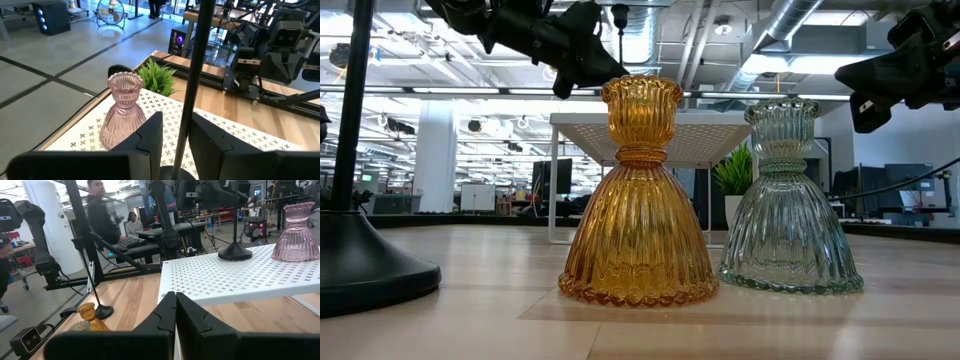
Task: Pick & Place candle stick holders
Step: Put the left black candle holder on the shelf, then align the black candle holder with the other black candle holder on the shelf
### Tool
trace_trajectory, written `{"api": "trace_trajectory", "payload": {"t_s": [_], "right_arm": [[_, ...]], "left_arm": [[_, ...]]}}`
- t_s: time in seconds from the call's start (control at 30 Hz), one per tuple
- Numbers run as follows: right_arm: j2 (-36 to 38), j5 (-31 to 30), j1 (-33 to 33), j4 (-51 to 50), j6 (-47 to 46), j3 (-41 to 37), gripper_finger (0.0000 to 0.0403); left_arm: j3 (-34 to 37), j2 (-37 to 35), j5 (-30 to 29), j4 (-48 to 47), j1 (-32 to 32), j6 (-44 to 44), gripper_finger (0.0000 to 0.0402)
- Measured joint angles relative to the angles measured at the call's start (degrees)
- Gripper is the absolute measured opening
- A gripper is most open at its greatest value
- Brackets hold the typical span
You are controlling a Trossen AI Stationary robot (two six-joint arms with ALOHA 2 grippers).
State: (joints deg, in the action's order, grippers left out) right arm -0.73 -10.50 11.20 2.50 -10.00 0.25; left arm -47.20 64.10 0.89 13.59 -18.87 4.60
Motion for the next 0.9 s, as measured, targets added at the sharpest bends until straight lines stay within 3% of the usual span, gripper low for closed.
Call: {"api": "trace_trajectory", "payload": {"t_s": [0.4,0.67,0.9], "right_arm": [[0.0,0.0,0.0,0.0,0.0,0.0,0.0],[0.0,0.1,0.0,0.0,0.0,0.0,0.0],[0.0,0.1,0.0,0.0,0.0,0.0,0.0]], "left_arm": [[0.0,-2.3,0.0,-1.7,0.2,0.1,0.0151],[0.0,-8.7,0.1,-7.4,0.3,0.2,0.0185],[0.1,-15.2,8.8,-14.8,2.0,0.4,0.0186]]}}
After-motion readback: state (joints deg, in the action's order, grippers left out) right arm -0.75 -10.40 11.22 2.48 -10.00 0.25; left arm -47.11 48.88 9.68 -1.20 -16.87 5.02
